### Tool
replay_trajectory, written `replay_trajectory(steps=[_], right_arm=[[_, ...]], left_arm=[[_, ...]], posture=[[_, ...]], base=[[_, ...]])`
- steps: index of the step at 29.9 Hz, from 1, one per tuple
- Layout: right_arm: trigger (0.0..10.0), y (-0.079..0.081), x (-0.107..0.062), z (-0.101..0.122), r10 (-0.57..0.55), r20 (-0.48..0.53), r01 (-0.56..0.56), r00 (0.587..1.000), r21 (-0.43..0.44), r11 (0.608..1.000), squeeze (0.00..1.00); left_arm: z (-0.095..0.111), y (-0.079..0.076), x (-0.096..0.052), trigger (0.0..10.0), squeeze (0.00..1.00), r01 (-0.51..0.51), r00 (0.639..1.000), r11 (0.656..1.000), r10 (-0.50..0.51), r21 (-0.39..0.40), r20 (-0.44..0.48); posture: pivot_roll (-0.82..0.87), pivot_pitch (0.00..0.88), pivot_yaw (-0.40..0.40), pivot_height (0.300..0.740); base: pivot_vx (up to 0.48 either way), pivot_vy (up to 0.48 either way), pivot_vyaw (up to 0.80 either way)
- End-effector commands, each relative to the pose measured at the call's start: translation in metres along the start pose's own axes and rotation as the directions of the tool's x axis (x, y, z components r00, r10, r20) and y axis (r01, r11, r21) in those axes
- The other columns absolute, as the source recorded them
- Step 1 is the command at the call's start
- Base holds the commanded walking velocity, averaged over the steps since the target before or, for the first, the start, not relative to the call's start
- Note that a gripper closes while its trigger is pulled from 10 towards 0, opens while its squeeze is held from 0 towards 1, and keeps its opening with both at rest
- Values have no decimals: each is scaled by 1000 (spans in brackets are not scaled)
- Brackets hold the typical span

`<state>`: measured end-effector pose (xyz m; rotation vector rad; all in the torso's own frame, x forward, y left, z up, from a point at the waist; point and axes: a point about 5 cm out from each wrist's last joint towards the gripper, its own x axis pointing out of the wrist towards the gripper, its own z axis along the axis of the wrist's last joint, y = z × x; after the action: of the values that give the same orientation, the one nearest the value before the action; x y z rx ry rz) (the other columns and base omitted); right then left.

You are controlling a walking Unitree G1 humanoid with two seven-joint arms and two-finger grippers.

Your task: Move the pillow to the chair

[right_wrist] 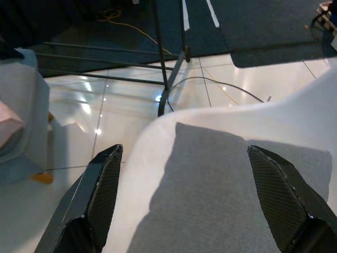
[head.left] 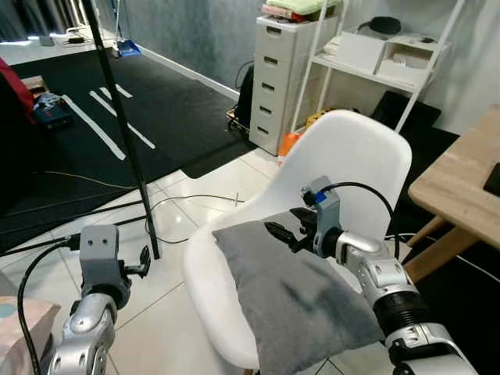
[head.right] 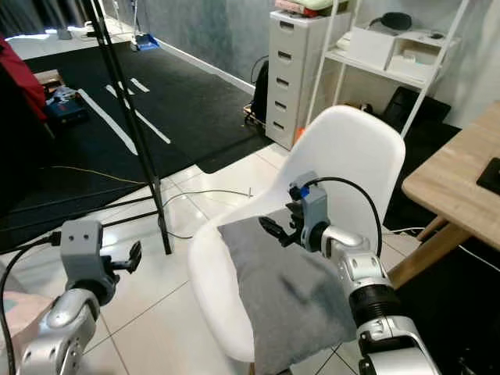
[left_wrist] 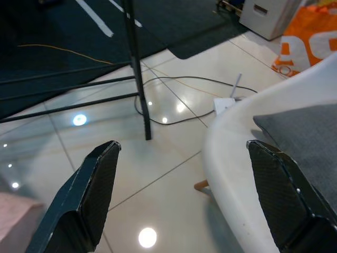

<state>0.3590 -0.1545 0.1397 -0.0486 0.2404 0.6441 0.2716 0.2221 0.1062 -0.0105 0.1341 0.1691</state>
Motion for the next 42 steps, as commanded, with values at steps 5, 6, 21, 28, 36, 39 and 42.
replay_trajectory(steps=[5, 6, 21, 28, 36, 39, 42], right_arm=[[10000, -1, -1, -3, -5, -9, 6, 1000, 16, 1000, 0], [10000, 0, -2, -3, -4, -11, 4, 1000, 14, 1000, 0], [10000, 8, -3, -19, 7, -24, -6, 1000, 44, 999, 0], [10000, 22, -6, -36, 3, -40, -2, 999, 18, 1000, 0], [10000, 40, -6, -41, 41, -26, -41, 999, 11, 999, 0], [10000, 41, -5, -40, 49, -20, -49, 999, 6, 999, 0], [10000, 41, -5, -38, 51, -14, -51, 999, -3, 999, 0]], left_arm=[[-6, 4, -2, 10000, 0, -4, 1000, 1000, 4, 12, -31], [-6, 4, -2, 10000, 0, -2, 1000, 1000, 2, 14, -31], [-26, 2, -7, 10000, 0, 9, 997, 997, -3, 71, -83], [-37, 5, -21, 10000, 0, -25, 995, 998, 31, 63, -90], [-38, 1, -35, 10000, 0, -36, 997, 999, 37, 23, -64], [-39, 0, -34, 10000, 0, -39, 997, 999, 39, 16, -62], [-39, -1, -33, 10000, 0, -40, 998, 999, 41, 15, -56]], posture=[[-172, 51, -28, 678], [-172, 51, -28, 683], [-171, 30, -28, 727], [-157, 38, -43, 740], [-145, 32, -58, 740], [-147, 27, -63, 740], [-148, 25, -65, 740]], base=[[0, 0, 0], [0, 0, 0], [0, 0, 0], [0, 0, 0], [0, 0, 0], [0, 0, 0], [0, 0, 0]])
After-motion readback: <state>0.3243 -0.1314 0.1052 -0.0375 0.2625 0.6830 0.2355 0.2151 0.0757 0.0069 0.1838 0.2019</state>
